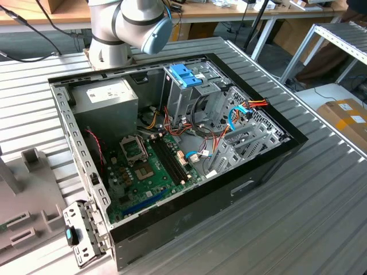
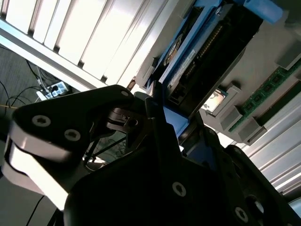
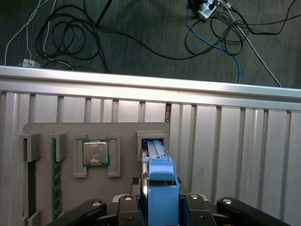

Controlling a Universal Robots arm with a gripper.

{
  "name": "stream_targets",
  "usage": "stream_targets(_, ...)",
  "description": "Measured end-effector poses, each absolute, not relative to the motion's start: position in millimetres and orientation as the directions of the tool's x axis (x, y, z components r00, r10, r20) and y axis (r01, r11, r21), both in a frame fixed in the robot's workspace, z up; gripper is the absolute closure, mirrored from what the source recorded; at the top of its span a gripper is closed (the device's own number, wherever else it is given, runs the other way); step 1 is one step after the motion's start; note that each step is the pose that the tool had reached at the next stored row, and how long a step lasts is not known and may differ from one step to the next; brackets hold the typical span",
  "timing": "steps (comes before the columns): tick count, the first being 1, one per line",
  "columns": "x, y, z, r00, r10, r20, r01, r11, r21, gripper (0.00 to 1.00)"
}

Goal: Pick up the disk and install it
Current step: 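Pick up the disk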

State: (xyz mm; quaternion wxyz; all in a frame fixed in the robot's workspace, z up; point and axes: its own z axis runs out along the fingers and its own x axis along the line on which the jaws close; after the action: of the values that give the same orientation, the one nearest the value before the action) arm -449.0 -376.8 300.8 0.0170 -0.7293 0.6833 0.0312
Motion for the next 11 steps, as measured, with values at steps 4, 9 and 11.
stream_targets(4, -449.0, -376.9, 313.8, 0.064, -0.996, -0.068, -0.998, -0.066, 0.018, 0.63)
stream_targets(9, -449.0, -376.9, 314.6, 0.064, -0.996, -0.068, -0.998, -0.066, 0.018, 0.63)
stream_targets(11, -449.0, -376.8, 314.6, 0.064, -0.996, -0.068, -0.998, -0.066, 0.018, 0.63)
